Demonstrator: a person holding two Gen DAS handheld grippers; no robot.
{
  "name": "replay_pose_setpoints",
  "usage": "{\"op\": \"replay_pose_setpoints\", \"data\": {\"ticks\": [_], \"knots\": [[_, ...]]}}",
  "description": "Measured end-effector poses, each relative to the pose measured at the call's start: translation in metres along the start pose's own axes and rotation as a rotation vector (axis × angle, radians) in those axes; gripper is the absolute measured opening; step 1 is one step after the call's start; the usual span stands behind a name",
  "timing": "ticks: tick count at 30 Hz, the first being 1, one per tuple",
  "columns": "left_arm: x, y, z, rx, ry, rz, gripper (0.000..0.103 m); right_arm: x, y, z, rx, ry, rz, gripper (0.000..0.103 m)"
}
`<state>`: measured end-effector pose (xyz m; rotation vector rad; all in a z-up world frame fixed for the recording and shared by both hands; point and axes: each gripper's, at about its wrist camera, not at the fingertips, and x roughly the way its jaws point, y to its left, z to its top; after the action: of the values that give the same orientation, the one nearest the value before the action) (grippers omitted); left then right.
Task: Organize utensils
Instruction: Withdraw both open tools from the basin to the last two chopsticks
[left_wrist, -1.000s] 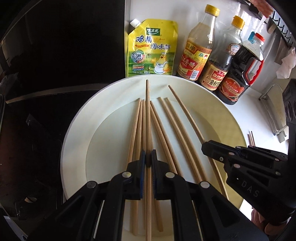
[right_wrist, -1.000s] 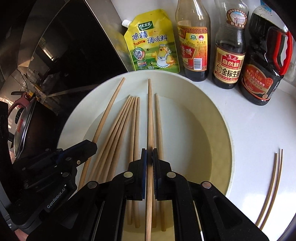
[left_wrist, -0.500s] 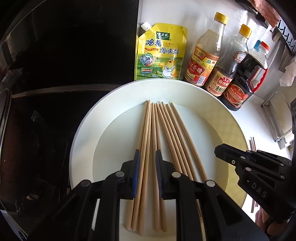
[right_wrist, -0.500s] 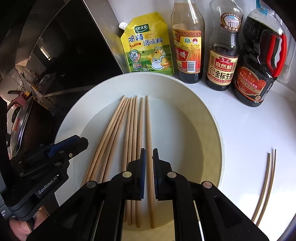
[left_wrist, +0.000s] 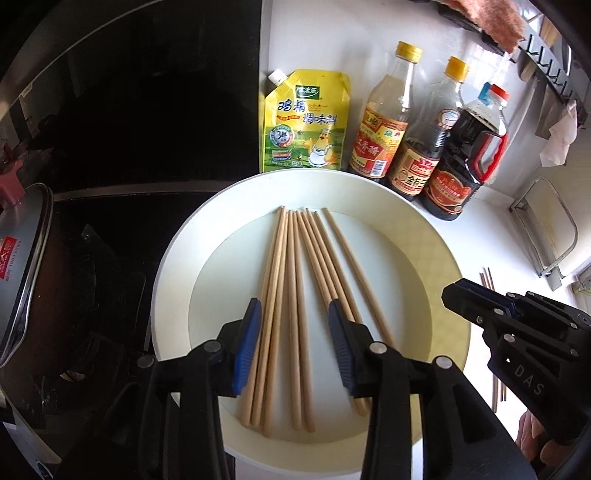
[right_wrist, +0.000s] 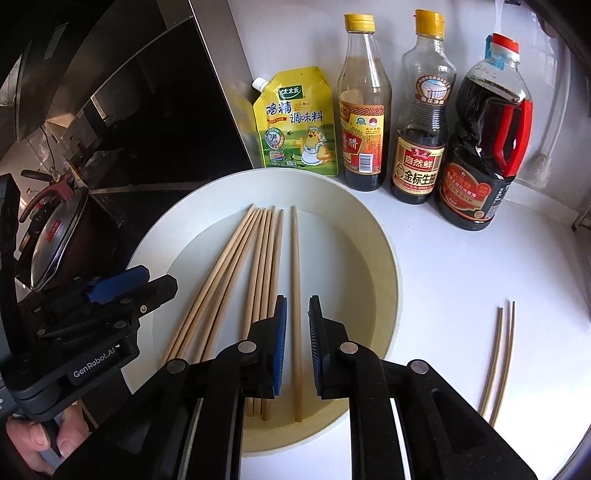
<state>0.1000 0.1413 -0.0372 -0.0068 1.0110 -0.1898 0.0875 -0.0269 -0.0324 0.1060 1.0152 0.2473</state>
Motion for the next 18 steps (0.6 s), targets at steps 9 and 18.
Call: {"op": "replay_pose_setpoints", "data": {"ticks": [9,18], "knots": [[-0.016,-0.039,-0.011,0.023,-0.016,-0.025,0.057,-0.027,-0.035,-0.033,0.036,-0.015,-0.046,0.027],[-0.017,-0.101,-0.029,0.066,-0.012,-0.08,0.075,-0.05,-0.111,-0.081,0.142,0.007,-0.14,0.038]]}}
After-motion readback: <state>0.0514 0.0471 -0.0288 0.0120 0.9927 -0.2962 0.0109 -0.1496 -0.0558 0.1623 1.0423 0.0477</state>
